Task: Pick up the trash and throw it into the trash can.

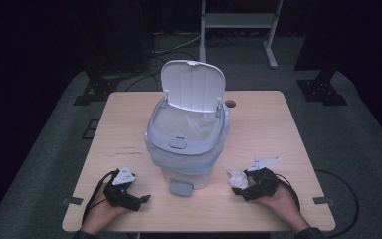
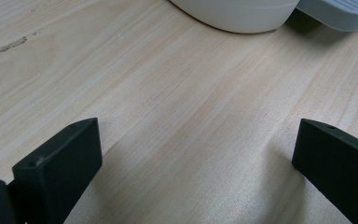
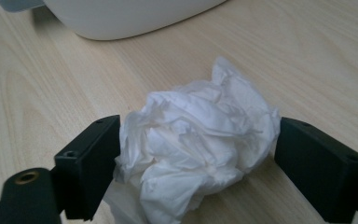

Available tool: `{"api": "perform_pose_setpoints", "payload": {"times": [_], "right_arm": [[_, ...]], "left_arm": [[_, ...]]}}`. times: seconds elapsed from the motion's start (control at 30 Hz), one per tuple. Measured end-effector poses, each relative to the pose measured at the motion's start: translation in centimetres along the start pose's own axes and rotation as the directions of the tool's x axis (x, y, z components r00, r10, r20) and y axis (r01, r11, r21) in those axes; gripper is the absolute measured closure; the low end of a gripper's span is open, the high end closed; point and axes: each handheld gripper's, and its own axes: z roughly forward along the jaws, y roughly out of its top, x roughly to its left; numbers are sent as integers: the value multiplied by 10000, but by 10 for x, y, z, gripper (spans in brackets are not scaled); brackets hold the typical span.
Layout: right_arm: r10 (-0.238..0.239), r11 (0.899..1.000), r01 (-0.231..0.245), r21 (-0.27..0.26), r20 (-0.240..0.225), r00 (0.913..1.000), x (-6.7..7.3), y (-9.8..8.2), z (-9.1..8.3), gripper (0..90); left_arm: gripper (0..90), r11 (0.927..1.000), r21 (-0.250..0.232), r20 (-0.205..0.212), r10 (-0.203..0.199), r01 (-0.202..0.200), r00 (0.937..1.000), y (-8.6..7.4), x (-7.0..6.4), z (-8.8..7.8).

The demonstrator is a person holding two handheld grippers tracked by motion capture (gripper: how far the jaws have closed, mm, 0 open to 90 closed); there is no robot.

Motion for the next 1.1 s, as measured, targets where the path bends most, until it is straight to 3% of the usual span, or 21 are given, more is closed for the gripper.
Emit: {"api": "perform_pose_setpoints", "payload": {"times": [0.23, 0.47, 0.63, 1.1], "right_arm": [[-365, 9993, 365, 32, 42, 9993, 2, -2, -1, 362], [-327, 9995, 328, 33, -116, 9994, 1, -3, -4, 538], [-36, 9997, 51, 239, -615, 9981, -6, -2, -7, 550], [-134, 9998, 128, -123, -571, 9983, -10, -1, -20, 549]], "left_arm": [[4, 10000, 8, -1, 0, 0, 10000, 0, 0, 0], [4, 10000, 0, -1, 0, 0, 10000, 0, 0, 0], [4, 10000, 0, 0, -1, 1, 10000, 0, 0, 0], [4, 10000, 12, -3, 4, -4, 10000, 0, 0, 0]]}}
